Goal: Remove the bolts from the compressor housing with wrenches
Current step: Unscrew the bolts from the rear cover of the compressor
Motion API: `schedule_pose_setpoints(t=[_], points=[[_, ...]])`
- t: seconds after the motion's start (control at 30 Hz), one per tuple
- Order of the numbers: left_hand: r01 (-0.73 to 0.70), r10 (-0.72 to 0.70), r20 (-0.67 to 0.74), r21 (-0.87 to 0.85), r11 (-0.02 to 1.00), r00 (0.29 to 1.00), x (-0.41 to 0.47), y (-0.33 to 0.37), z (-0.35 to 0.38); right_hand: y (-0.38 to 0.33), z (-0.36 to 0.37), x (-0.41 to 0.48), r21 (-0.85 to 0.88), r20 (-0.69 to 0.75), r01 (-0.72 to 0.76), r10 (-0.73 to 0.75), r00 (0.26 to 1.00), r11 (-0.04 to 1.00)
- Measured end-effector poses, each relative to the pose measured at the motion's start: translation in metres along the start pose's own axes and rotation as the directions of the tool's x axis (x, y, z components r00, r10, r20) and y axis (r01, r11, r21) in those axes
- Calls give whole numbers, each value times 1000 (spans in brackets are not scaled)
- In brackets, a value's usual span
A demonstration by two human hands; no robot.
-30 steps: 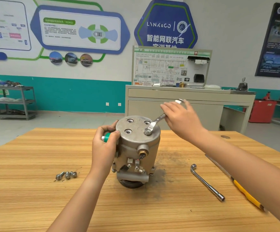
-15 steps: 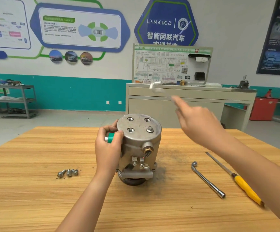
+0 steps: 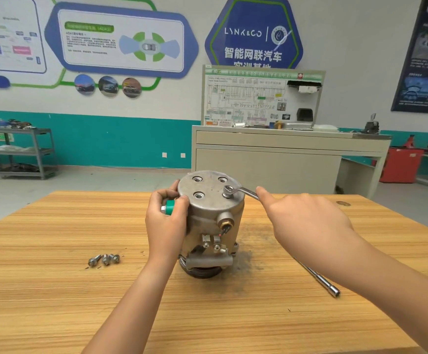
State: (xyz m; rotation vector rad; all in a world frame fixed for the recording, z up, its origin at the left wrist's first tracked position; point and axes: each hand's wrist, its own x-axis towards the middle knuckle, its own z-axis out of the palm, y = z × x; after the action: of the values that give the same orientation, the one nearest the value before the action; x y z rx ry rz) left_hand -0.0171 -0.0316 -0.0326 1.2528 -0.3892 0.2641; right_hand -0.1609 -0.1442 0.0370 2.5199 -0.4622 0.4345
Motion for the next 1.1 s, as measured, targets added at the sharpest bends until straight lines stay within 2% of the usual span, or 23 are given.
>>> schedule_pose_setpoints(t=[0.17, 0.23, 0.3, 0.33, 0.4, 0.47, 0.6, 0.67, 0.73, 0.8, 0.87, 0.93, 0.97, 1.0, 1.03, 1.1], points=[[3, -3, 21, 2, 1000, 1000, 0, 1, 1, -19, -6, -5, -13, 26, 44, -44, 999, 999], [4, -4, 26, -6, 1000, 1000, 1, 0, 1, -23, 1, -13, -44, -35, 28, -30, 999, 999], [7, -6, 28, -28, 1000, 1000, 2, 0, 0, -12, 11, -16, -85, -134, -18, 6, 991, 996], [10, -8, 31, -41, 999, 999, 3, 0, 0, -3, 18, -13, -59, -249, -38, 22, 968, 998], [22, -20, 44, -61, 998, 999, 4, -1, -1, 17, 41, -2, -15, -497, -8, -1, 868, 1000], [30, -26, 67, -64, 997, 997, 7, -1, -2, 32, 62, 20, 34, -612, 95, -54, 789, 995], [24, -19, 90, -56, 998, 996, 10, -1, -1, 35, 66, 82, 101, -643, 190, -81, 762, 977], [16, -12, 94, -49, 999, 996, 10, -2, 1, 23, 57, 114, 112, -623, 320, -184, 760, 941], [9, -5, 92, -44, 999, 996, 10, -1, 2, 8, 47, 136, 65, -632, 449, -311, 710, 891], [8, -4, 87, -42, 999, 996, 10, 0, 2, 3, 44, 143, 15, -649, 500, -372, 664, 866], [12, -9, 87, -35, 999, 996, 9, 1, 0, 7, 43, 135, 90, -686, 440, -265, 678, 893], [10, -7, 85, -30, 1000, 996, 8, 1, -1, 17, 43, 122, 348, -670, 290, 20, 742, 892], [9, -7, 83, -29, 1000, 996, 7, 1, 0, 22, 42, 112, 479, -597, 183, 166, 785, 858], [11, -8, 79, -28, 1000, 997, 6, 1, 1, 27, 40, 101, 556, -515, 112, 235, 825, 824], [13, -11, 72, -28, 1000, 997, 5, 1, 2, 31, 40, 88, 582, -463, 89, 238, 854, 809], [19, -17, 52, -35, 999, 998, 3, 2, 4, 35, 38, 59, 488, -380, 74, 135, 915, 869]])
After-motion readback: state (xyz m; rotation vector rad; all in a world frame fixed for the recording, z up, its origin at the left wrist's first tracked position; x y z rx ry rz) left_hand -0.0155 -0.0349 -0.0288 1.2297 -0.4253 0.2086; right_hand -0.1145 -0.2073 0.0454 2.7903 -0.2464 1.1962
